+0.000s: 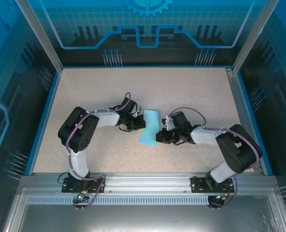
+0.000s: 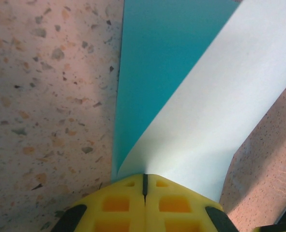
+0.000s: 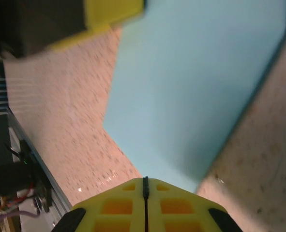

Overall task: Fold a paper plane with a square sheet of paper (pick it up from the middle)
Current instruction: Fold the square sheet of paper in half at the center of the table.

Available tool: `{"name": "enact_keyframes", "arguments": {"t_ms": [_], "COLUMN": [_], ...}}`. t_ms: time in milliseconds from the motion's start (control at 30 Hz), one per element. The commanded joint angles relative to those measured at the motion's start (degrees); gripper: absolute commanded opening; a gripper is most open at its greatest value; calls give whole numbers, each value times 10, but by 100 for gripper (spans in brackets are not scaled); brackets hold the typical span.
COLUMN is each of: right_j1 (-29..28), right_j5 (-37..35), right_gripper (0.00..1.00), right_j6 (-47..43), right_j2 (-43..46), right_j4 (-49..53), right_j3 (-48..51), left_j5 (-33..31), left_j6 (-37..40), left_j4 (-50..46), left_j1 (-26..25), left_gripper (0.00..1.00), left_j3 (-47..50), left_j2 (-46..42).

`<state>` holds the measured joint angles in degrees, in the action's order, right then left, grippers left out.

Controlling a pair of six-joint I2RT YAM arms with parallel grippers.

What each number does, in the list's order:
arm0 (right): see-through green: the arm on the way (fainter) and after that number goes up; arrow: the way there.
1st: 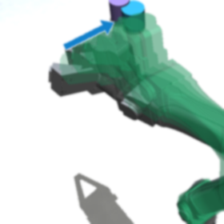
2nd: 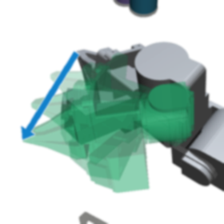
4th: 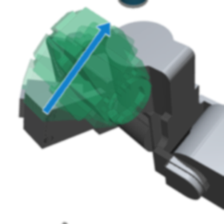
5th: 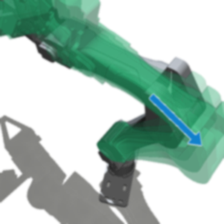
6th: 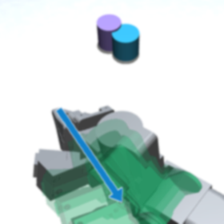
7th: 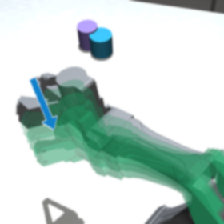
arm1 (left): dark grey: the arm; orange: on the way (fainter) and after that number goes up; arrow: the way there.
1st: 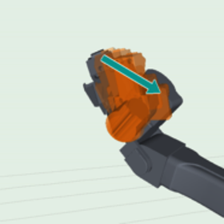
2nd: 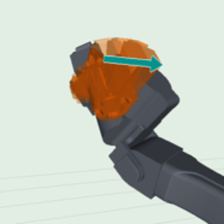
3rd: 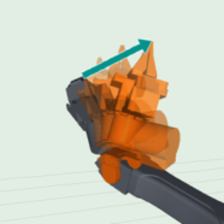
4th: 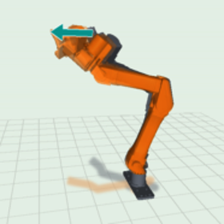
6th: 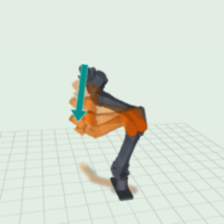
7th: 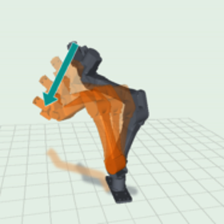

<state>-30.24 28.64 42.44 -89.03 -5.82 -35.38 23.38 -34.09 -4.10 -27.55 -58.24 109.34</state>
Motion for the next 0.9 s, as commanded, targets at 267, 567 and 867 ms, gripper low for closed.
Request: {"name": "enact_keyframes", "arguments": {"t_ms": [267,567,867], "right_j1": [27,30,63], "right_j5": [19,8,39], "right_gripper": [7,8,7], "right_j6": [-19,-26,-43], "right_j2": [-95,-81,-91], "right_j4": [-4,25,28], "right_j3": [-39,-44,-99], "left_j5": [-25,-26,-26], "left_j6": [13,15,17], "left_j4": [-51,-55,-56], "left_j1": [-5,-4,-4], "left_gripper": [0,0,0], "left_j3": [17,19,16], "left_j2": [9,7,9]}}
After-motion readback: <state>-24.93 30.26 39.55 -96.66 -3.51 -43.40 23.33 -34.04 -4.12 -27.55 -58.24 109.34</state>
